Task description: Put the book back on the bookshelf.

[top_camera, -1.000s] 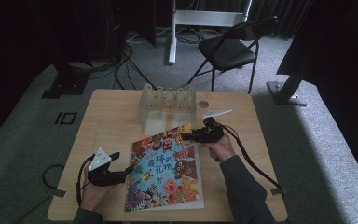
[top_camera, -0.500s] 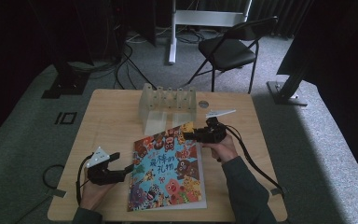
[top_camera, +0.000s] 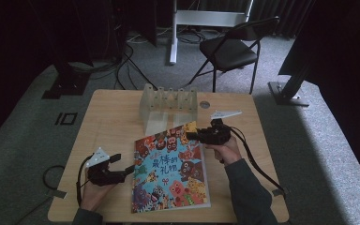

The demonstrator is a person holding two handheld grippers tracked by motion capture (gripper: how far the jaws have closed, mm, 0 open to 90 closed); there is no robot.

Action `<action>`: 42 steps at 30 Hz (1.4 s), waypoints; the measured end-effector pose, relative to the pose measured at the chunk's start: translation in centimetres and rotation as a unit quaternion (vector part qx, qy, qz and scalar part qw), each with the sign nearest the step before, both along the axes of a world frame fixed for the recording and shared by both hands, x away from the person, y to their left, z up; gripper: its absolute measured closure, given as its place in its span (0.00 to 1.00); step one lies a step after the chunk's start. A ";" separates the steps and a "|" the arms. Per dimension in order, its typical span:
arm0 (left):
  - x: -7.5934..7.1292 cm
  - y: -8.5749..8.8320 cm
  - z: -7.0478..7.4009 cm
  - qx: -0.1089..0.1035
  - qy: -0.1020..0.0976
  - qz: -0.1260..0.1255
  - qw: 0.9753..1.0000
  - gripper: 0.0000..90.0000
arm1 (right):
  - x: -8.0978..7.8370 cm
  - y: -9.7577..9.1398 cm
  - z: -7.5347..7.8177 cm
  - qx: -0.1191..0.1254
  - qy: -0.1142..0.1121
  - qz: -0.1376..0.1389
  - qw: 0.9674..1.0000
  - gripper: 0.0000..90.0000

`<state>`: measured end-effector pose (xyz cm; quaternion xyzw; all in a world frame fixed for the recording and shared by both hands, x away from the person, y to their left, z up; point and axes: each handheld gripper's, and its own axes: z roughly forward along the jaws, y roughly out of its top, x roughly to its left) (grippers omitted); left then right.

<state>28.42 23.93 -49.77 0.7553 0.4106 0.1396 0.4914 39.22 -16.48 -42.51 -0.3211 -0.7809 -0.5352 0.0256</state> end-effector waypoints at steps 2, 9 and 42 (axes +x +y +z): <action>0.0 -0.1 0.0 0.001 0.000 -0.001 1.000 0.20 | -0.1 -0.1 0.1 0.001 -0.004 0.000 1.000 0.78; 0.1 0.0 0.0 -0.002 0.003 -0.005 1.000 0.20 | -0.5 -0.4 0.6 0.009 -0.010 -0.002 1.000 0.79; 0.6 0.2 -0.4 -0.017 0.014 -0.015 1.000 0.21 | -2.2 -1.5 2.1 0.042 -0.037 -0.007 0.998 0.84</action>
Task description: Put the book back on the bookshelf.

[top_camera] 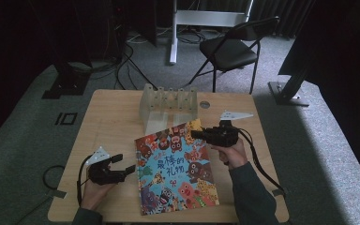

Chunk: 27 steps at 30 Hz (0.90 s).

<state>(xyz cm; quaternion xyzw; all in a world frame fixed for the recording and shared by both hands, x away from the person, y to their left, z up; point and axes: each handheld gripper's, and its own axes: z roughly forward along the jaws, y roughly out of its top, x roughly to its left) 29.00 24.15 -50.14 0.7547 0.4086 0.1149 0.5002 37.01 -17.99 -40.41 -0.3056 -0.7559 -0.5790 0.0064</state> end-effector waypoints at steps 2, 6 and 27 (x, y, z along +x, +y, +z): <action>0.0 0.0 0.0 -0.001 0.001 0.000 1.000 0.21 | -0.1 -0.1 0.1 0.003 -0.001 -0.002 1.000 0.84; 0.1 -0.1 -0.1 -0.001 0.005 -0.004 1.000 0.21 | -0.1 -0.2 0.2 0.005 0.001 -0.002 1.000 0.84; 0.7 -1.2 -0.3 -0.008 0.010 -0.032 0.999 0.21 | -0.5 -0.5 1.7 0.011 -0.014 0.000 1.000 0.87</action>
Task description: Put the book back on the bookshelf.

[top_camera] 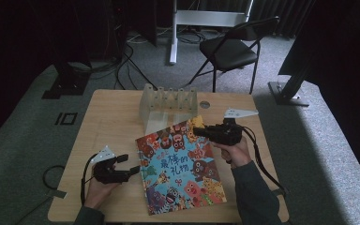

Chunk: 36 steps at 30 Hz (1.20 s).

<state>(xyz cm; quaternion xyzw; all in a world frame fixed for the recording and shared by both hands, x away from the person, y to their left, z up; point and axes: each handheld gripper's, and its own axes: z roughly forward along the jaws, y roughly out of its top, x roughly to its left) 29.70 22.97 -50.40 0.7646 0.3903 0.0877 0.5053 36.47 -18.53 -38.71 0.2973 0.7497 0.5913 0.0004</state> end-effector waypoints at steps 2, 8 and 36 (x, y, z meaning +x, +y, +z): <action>0.2 -0.1 0.0 -0.001 0.001 -0.005 1.000 0.21 | 0.0 -0.1 0.1 0.002 0.000 0.000 1.000 0.87; 0.6 -0.4 0.0 -0.007 0.003 -0.011 1.000 0.21 | -0.3 -0.2 0.7 0.001 -0.008 0.000 1.000 0.88; 2.5 -2.3 0.3 -0.071 0.003 -0.058 0.996 0.21 | -1.0 -0.5 1.7 0.016 -0.026 0.008 1.000 0.90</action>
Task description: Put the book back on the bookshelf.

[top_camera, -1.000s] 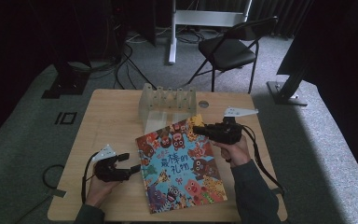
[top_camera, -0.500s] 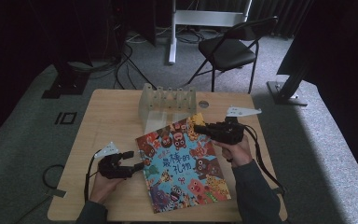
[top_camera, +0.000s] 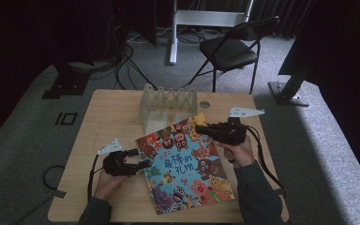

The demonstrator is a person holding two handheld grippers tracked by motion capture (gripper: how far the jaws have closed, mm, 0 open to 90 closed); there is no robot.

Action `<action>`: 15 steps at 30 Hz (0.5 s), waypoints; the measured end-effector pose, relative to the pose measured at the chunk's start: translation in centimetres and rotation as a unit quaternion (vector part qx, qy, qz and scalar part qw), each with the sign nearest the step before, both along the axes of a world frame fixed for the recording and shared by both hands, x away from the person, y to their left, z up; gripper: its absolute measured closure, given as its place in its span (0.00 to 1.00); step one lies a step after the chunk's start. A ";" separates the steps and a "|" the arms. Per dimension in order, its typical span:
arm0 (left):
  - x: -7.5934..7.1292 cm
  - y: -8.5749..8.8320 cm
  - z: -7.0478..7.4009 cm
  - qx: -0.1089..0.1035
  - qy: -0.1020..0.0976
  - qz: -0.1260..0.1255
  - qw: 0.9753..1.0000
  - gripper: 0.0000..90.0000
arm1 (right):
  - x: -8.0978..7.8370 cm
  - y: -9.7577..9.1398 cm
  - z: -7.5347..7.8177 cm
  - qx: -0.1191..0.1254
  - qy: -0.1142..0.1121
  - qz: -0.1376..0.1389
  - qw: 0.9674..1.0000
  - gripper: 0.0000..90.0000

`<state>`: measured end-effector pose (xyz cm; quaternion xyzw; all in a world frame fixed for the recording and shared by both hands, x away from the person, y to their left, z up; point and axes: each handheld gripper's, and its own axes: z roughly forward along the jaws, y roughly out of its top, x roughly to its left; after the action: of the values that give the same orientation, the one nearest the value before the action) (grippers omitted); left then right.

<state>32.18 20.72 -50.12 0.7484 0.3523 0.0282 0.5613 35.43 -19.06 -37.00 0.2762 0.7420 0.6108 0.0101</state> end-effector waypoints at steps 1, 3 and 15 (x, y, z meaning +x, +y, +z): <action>0.0 -0.1 -0.1 -0.006 0.006 -0.005 1.000 0.21 | 0.0 0.0 0.0 0.001 0.000 0.000 1.000 0.90; 0.1 -0.5 -0.2 -0.001 0.009 -0.011 1.000 0.21 | -0.1 0.0 0.0 0.002 0.000 -0.001 1.000 0.90; 1.7 -1.0 0.0 -0.041 0.029 -0.043 0.998 0.25 | -0.1 -0.5 0.0 0.008 -0.004 0.008 1.000 0.90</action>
<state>33.92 19.76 -50.13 0.7399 0.3363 -0.0322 0.5817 35.31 -19.53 -37.02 0.2679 0.7395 0.6176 0.0061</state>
